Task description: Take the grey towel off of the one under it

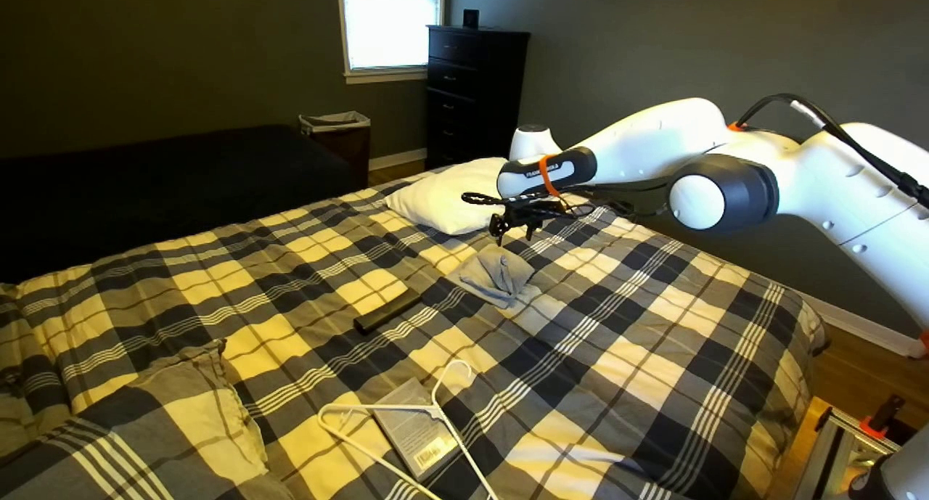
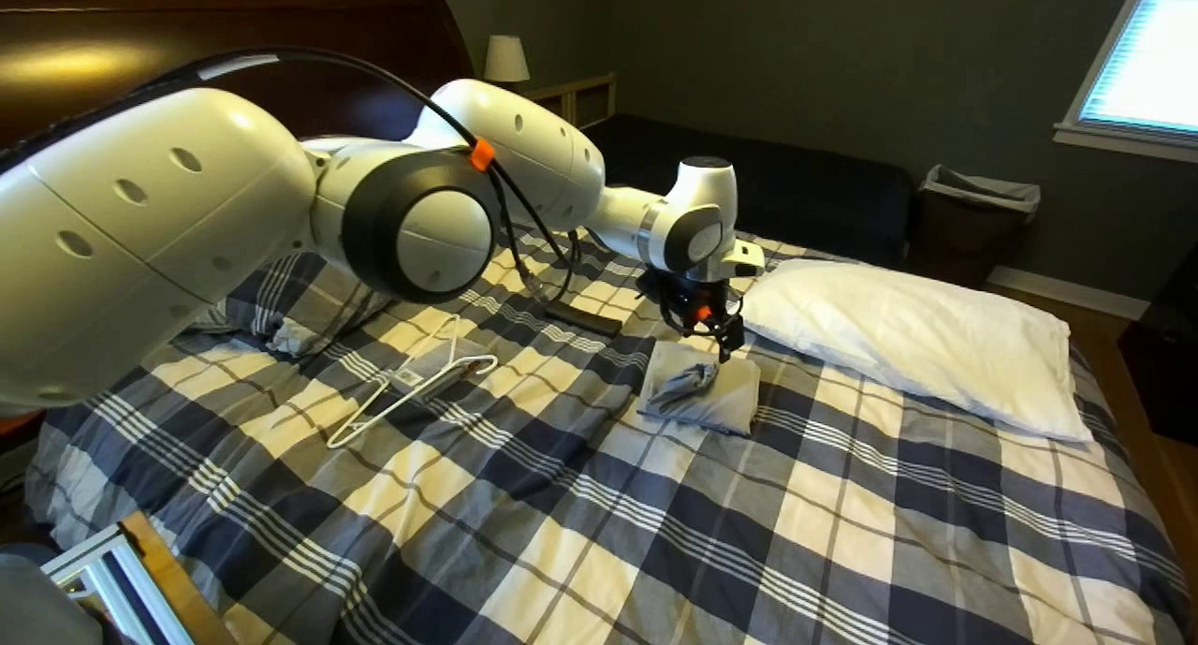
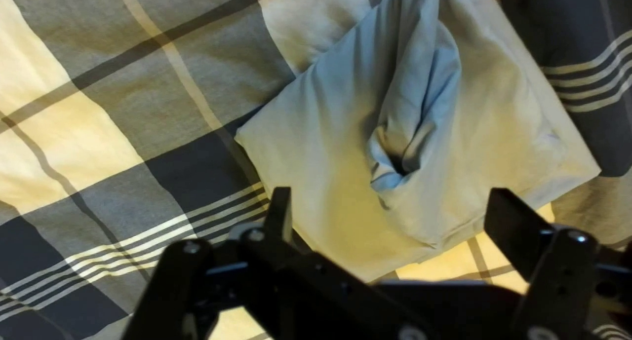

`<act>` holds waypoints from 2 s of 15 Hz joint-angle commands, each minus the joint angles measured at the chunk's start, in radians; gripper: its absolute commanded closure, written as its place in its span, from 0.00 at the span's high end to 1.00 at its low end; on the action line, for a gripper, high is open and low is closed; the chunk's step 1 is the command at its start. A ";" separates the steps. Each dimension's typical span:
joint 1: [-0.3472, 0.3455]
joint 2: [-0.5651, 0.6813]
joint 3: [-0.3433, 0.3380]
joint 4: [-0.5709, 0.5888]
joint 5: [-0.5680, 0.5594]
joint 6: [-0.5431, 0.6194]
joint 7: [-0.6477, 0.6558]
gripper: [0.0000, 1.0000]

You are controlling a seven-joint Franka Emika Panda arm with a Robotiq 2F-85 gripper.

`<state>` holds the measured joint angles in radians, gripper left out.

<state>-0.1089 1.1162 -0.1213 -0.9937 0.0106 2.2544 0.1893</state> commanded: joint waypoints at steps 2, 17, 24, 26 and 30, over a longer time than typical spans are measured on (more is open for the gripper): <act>0.002 0.020 -0.005 0.030 -0.007 -0.002 0.013 1.00; -0.040 0.261 0.044 0.309 0.017 -0.001 -0.023 0.96; -0.049 0.336 0.071 0.404 0.020 0.001 -0.057 0.39; -0.048 0.340 0.075 0.403 0.015 0.012 -0.058 0.23; -0.049 0.343 0.075 0.415 0.012 0.014 -0.052 0.00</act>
<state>-0.1448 1.4244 -0.0594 -0.6364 0.0129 2.2699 0.1541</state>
